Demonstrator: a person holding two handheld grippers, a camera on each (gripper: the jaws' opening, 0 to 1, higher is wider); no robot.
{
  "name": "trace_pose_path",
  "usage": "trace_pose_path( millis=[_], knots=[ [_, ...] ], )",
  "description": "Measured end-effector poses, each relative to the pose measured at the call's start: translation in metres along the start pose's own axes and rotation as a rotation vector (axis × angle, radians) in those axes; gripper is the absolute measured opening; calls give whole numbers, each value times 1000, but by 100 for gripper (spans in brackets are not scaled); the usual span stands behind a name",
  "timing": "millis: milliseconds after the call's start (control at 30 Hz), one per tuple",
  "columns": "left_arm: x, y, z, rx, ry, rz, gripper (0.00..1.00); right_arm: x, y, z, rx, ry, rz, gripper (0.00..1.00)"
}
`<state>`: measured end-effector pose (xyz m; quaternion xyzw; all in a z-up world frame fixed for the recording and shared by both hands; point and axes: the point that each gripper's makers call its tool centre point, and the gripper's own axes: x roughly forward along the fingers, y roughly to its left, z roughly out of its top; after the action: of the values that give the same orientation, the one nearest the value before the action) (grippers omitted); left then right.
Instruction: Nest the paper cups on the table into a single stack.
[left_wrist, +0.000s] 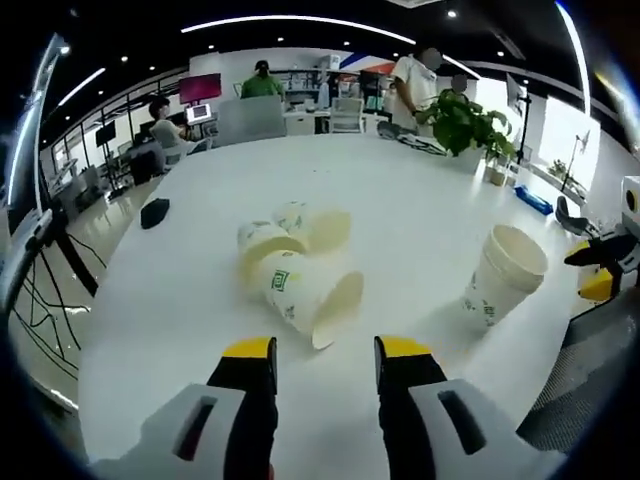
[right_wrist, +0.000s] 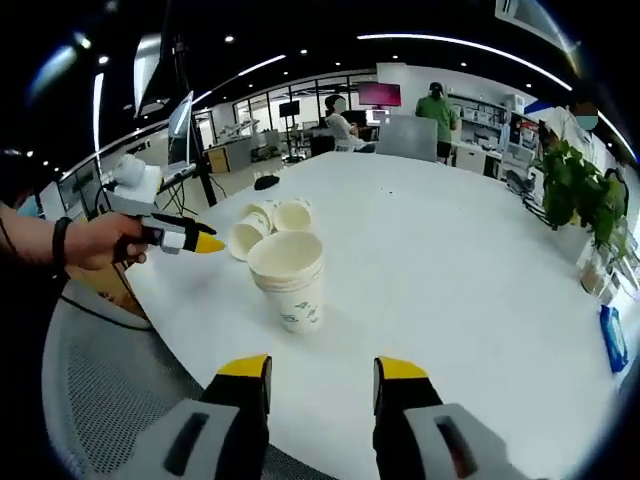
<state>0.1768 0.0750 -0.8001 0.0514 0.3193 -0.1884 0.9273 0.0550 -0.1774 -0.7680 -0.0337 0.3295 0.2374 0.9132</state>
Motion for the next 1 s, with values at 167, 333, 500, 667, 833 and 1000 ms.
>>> trace_pose_path(
  millis=[167, 333, 500, 667, 833, 1000],
  knots=[
    [12, 2, 2, -28, 1, 23, 27, 1, -7, -2, 23, 2, -26, 38],
    [21, 6, 0, -48, 2, 47, 19, 0, -9, -3, 36, 4, -38, 38],
    [24, 7, -1, -53, 2, 61, 10, 6, -12, -7, 23, 16, -41, 37],
    [25, 11, -2, -64, -1, 64, 7, 7, -11, -10, 17, 32, -38, 37],
    [22, 13, -4, -82, -8, 72, 3, 4, -9, -8, 17, 31, -36, 37],
    [16, 11, -8, -81, -9, 68, 0, 4, -8, -8, 15, 31, -35, 37]
  ],
)
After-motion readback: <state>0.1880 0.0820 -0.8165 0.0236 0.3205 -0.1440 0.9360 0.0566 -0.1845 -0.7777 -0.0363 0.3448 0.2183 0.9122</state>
